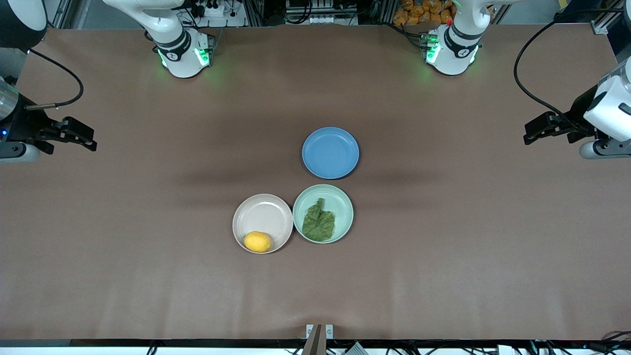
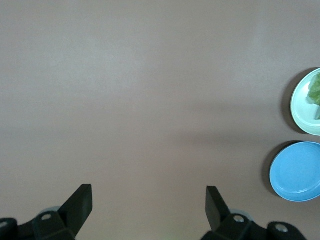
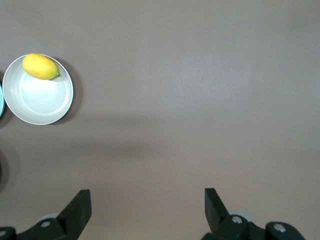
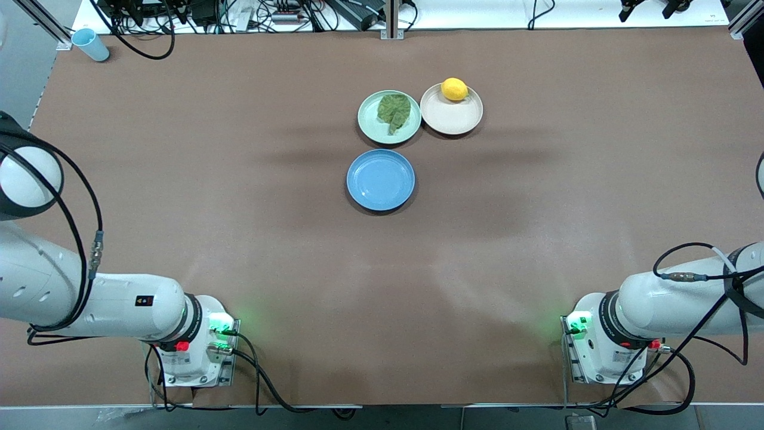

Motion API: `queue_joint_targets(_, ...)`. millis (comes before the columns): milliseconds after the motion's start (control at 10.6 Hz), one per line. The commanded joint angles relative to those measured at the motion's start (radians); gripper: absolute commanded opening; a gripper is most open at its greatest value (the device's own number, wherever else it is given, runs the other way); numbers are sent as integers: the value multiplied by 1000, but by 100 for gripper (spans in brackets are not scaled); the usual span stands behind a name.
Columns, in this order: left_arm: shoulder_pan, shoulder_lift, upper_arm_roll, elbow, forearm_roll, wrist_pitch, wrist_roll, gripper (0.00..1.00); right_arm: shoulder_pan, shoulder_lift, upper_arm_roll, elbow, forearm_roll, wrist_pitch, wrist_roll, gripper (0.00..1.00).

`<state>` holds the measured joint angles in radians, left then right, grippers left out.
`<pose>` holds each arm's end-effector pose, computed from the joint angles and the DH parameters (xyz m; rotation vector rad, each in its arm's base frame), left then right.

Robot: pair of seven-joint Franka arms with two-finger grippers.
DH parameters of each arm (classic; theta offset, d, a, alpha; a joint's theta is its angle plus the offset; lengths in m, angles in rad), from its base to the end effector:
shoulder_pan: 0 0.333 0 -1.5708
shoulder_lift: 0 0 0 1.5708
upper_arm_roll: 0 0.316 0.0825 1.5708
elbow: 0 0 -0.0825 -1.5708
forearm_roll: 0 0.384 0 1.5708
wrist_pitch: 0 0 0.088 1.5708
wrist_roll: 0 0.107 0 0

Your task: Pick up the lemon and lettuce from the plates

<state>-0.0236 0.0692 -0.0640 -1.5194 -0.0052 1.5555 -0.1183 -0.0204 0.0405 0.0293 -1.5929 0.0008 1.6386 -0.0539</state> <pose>0.5718 -0.0495 0.6084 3.1346 0.0483 -0.0529 0.5722 0.0048 0.5972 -3.1382 -0.0984 -0.0083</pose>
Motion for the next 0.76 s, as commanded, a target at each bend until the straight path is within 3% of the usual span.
queue_joint_targets(0,7,-6,-7,5,11,-9,3,100,-10,-4,3,-1,19,-5,-14,100)
queue_joint_targets(662,1,-2,-5,10,13,-9,2,100,-16,-8,1,-18,19,-13,-18,100)
